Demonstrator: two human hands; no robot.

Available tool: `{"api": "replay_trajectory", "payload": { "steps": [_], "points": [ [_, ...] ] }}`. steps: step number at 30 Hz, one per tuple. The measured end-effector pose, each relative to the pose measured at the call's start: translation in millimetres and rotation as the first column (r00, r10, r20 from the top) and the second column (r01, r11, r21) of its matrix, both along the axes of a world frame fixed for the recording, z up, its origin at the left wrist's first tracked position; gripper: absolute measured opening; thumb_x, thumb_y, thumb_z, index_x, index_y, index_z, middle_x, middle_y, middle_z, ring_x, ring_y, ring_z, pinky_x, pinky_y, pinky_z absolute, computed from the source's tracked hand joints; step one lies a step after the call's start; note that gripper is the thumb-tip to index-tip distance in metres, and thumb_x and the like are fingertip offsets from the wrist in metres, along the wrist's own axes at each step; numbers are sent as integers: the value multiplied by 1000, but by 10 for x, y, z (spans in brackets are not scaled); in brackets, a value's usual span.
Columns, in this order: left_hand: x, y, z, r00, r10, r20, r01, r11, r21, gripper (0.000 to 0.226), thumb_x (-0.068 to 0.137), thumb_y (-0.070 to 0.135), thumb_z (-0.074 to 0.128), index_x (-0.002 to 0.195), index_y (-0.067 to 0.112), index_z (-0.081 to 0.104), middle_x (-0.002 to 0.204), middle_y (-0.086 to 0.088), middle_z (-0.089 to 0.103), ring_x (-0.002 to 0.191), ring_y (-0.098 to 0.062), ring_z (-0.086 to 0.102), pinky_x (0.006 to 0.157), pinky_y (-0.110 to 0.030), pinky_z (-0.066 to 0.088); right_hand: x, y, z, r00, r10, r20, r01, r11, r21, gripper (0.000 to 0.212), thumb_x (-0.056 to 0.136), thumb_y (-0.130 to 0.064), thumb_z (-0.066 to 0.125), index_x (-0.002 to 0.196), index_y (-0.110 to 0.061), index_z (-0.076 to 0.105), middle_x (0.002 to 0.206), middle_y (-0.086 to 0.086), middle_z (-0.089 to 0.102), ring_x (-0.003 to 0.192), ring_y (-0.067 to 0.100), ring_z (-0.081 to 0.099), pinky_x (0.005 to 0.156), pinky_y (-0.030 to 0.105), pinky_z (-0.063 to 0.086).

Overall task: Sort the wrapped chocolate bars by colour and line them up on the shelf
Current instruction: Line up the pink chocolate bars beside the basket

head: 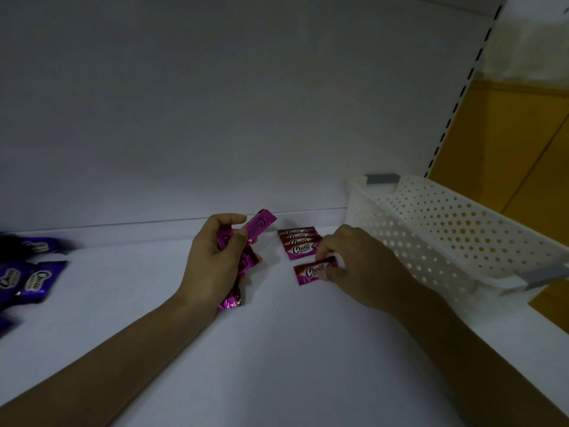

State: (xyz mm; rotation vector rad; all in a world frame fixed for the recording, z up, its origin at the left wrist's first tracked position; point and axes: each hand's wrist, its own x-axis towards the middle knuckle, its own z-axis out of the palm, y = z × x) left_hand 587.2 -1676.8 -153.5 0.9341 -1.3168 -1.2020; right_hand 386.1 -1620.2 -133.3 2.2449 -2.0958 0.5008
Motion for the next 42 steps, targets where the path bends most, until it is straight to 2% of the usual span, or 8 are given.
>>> {"api": "replay_trajectory", "payload": {
  "steps": [5,14,27,29,31,34,37,42],
  "points": [
    [2,14,8,1000,-9,-13,9,1000,3,17,98,8,50,99,24,58,85,-4,68,55,-7,66,46,-18,50,63,-202,-82,996,-77,-52,69,989,-133,28,86,-35,64,110,-21,63,112,1,58,100,17,51,88,30,43],
    [-4,-6,-4,999,-31,6,31,999,9,17,98,9,48,103,22,58,84,-7,67,55,-7,65,42,-17,47,49,-221,-90,996,-74,-39,69,991,-112,33,89,-36,59,120,-25,60,115,1,57,103,18,51,90,32,41],
    [4,-25,-26,998,-32,62,34,999,-22,18,97,11,52,103,26,58,87,-5,67,58,-9,65,48,-16,48,51,-222,-112,998,-64,-29,62,994,-85,27,89,-35,59,114,-26,64,109,1,58,98,18,52,87,33,42],
    [3,-15,-21,994,-54,94,59,997,-54,19,94,11,56,103,27,58,82,2,68,57,-9,66,50,-15,49,49,-226,-105,997,-46,64,55,988,-146,22,90,-30,59,108,-19,67,103,4,61,94,19,56,85,35,45],
    [0,4,-10,985,-94,141,107,991,-85,17,92,12,59,102,26,59,75,6,70,55,-9,66,51,-13,47,109,-216,-48,912,28,410,47,984,-172,22,94,-27,54,93,-11,68,87,6,66,82,20,62,78,36,51],
    [-4,32,-5,968,-142,206,173,975,-139,15,90,15,62,101,26,60,68,8,69,53,-7,64,50,-11,45,240,-184,61,564,78,822,-57,997,-55,23,94,-21,53,81,-12,69,68,-1,69,65,10,66,63,23,53],
    [5,28,-7,969,-137,208,173,971,-163,14,89,17,63,101,24,61,67,5,69,54,-8,64,51,-13,46,291,-135,73,525,131,841,-197,980,-30,9,88,-7,63,92,-5,70,69,2,69,65,11,64,62,23,50],
    [53,8,14,963,-258,78,264,962,-70,16,91,20,56,106,19,61,63,1,66,45,-7,56,42,-16,43,316,-88,106,399,210,892,-394,918,-40,14,90,-9,58,100,-16,66,89,6,74,76,14,66,63,18,47]
  ]
}}
